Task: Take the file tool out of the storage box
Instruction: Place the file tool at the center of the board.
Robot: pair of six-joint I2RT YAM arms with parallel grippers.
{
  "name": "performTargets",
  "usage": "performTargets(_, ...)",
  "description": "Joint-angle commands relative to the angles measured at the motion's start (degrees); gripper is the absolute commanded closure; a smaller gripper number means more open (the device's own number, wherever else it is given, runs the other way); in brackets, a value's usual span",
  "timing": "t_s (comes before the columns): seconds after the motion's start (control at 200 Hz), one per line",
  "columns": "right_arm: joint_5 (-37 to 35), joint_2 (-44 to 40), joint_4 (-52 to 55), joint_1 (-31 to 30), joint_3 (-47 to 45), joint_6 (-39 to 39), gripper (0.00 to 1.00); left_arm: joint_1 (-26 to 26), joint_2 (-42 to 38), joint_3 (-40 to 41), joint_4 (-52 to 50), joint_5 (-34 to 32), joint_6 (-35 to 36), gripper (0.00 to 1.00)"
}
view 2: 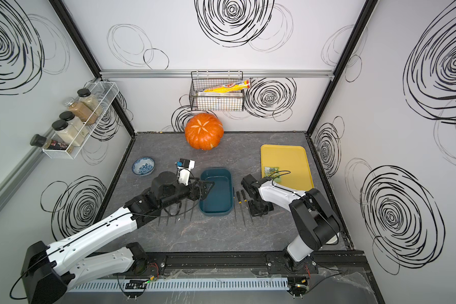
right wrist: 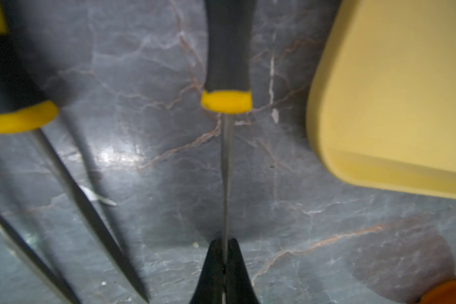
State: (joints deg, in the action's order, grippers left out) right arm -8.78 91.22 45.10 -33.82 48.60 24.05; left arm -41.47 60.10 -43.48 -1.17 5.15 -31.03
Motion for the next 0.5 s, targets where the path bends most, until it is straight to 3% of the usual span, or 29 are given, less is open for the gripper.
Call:
performTargets(0.0, 1.9, 1.5, -0.4, 0.2, 0.0, -2.2, 1.0, -0.3, 0.8, -0.2, 1.8, 1.0, -0.2, 0.01)
performTargets(0.33, 3.7, 3.6, 1.8, 0.1, 0.6, -3.7, 1.0, -0.3, 1.3, -0.4, 1.5, 0.5, 0.1, 0.01)
performTargets(0.496, 4.9, 9.4, 6.9, 0.1, 4.9, -5.0, 1.0, -0.3, 1.8, -0.7, 1.5, 1.1, -0.2, 0.01)
